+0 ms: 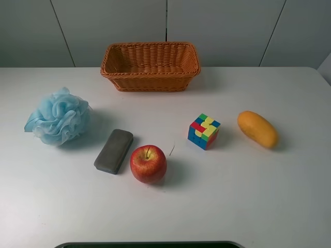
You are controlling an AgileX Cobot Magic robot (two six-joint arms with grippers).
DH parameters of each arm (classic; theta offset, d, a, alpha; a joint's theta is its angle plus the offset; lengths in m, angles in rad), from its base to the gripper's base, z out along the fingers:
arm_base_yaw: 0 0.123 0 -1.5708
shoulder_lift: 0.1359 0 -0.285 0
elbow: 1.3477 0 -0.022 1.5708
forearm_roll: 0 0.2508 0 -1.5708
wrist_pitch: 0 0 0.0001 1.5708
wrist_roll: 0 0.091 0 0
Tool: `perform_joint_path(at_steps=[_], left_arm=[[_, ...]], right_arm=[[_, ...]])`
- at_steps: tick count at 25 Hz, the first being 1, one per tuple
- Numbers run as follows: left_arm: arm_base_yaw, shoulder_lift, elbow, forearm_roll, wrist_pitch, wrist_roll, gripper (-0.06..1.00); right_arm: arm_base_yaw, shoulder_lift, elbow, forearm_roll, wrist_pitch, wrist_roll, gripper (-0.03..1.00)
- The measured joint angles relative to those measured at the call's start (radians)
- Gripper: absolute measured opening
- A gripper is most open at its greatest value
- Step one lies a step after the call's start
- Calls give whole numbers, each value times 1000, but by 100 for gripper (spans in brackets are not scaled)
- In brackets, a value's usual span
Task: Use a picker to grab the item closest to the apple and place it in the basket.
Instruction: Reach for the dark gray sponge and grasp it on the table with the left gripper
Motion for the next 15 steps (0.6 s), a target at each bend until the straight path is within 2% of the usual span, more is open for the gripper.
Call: perform_joint_path(at_steps=[15], left_arm=[[0, 6, -26, 0, 17, 0, 71]], right_arm=[[0, 0, 0, 0, 0, 0, 70]])
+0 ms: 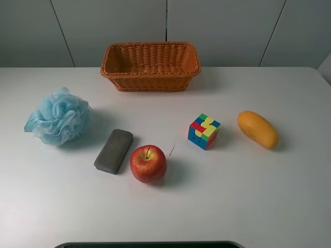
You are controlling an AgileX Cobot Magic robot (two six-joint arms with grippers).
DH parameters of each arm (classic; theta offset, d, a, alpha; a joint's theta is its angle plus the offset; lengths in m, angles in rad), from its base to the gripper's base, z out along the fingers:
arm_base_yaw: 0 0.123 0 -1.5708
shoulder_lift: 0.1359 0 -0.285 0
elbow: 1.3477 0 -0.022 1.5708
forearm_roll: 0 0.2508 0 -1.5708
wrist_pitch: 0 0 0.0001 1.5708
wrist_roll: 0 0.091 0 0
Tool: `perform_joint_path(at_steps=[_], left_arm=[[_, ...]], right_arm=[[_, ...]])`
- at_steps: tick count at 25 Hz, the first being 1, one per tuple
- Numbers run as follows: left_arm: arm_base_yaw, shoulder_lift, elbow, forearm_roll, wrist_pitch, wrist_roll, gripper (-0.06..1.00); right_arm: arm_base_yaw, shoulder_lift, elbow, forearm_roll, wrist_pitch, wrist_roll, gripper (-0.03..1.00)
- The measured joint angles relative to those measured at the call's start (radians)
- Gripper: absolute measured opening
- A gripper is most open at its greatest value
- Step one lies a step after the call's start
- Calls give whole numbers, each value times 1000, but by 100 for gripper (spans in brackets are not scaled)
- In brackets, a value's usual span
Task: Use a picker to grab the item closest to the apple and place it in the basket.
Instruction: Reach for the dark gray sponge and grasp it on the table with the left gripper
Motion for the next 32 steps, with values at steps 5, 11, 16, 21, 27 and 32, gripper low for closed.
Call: perform_joint_path(at_steps=[5, 11, 16, 21, 27, 32], left_arm=[[0, 191, -160, 33, 49, 0, 71], [-12, 556, -360, 50, 70, -10, 71], [-166, 836, -485, 95, 58, -94, 71], [-315, 1085, -552, 109, -16, -175, 71], [-460, 1330, -554, 61, -106, -275, 71], [-581, 1476, -554, 55, -182, -347, 71]], right_arm=[[0, 0, 0, 0, 0, 0, 70], [0, 0, 0, 0, 0, 0, 70], [0, 0, 0, 0, 0, 0, 70], [0, 0, 0, 0, 0, 0, 70], [0, 0, 0, 0, 0, 0, 70], [0, 0, 0, 0, 0, 0, 70]])
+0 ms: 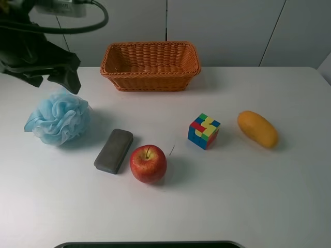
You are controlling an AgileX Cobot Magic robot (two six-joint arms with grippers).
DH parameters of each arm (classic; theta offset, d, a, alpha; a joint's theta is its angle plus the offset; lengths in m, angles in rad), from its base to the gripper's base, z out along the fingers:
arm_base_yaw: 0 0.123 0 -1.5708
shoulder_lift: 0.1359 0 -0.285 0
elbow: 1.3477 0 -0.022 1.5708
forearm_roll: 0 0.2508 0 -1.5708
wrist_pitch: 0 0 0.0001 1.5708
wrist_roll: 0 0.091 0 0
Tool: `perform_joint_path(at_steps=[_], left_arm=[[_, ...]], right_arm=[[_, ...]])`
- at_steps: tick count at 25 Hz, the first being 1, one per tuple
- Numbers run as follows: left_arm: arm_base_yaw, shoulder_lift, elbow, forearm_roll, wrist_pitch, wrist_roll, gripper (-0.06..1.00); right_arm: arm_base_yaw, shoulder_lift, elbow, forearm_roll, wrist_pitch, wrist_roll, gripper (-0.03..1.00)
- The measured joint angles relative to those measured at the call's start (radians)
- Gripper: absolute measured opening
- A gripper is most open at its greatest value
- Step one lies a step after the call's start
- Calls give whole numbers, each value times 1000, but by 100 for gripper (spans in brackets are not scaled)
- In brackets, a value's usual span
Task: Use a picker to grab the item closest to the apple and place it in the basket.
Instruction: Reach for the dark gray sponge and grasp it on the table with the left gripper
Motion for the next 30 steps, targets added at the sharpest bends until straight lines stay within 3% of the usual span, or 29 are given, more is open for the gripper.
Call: perform_joint_path(at_steps=[7, 22, 30], left_arm=[[-78, 171, 0, -71, -92, -41, 71], [-89, 444, -3, -216, -202, 0, 73], [-104, 515, -25, -230, -237, 7, 73]], right_arm=[[0, 0, 0, 0, 0, 0, 70], [0, 0, 0, 0, 0, 0, 70], [0, 0, 0, 0, 0, 0, 70]])
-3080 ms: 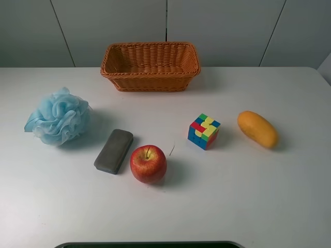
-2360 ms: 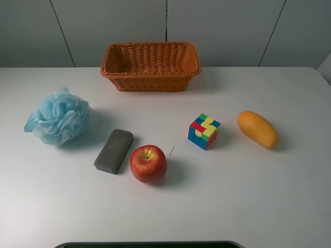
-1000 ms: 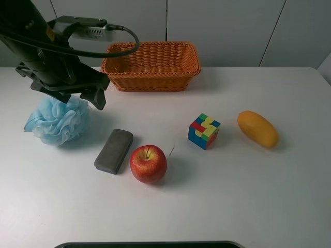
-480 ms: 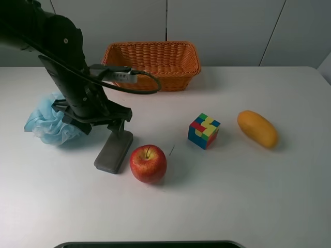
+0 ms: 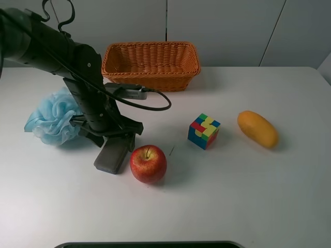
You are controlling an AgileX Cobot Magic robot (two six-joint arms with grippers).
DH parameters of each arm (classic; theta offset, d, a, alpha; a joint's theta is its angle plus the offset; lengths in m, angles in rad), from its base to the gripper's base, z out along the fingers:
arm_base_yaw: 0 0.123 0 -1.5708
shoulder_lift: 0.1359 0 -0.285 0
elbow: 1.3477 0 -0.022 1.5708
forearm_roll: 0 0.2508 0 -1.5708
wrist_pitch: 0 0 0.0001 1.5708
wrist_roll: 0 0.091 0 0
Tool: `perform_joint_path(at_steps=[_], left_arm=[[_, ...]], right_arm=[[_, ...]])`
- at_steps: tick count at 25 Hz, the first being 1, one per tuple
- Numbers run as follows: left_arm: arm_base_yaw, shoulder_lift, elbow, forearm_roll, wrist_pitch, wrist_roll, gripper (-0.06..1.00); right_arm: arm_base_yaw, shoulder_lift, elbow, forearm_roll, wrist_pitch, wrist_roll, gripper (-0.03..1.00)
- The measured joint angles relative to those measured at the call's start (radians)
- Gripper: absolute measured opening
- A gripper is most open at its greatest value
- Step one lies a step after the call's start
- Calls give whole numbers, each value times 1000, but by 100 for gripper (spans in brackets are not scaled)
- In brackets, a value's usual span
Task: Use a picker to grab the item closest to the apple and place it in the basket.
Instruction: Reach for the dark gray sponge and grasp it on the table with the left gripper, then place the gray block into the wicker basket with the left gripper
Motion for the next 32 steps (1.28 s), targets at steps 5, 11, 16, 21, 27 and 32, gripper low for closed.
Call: perform_joint_path(at_steps=[5, 11, 16, 21, 27, 32], left_arm=[[0, 31, -7, -2, 2, 0, 73], [0, 50, -13, -2, 4, 0, 65], [0, 50, -13, 5, 6, -2, 53], [0, 50, -13, 5, 6, -2, 53], [0, 41, -35, 9, 59, -2, 53], [0, -20, -118, 27, 154, 9, 53]], right_arm=[[0, 0, 0, 0, 0, 0, 70], [0, 0, 0, 0, 0, 0, 70], [0, 0, 0, 0, 0, 0, 70], [0, 0, 0, 0, 0, 0, 70], [0, 0, 0, 0, 0, 0, 70], [0, 0, 0, 0, 0, 0, 70]])
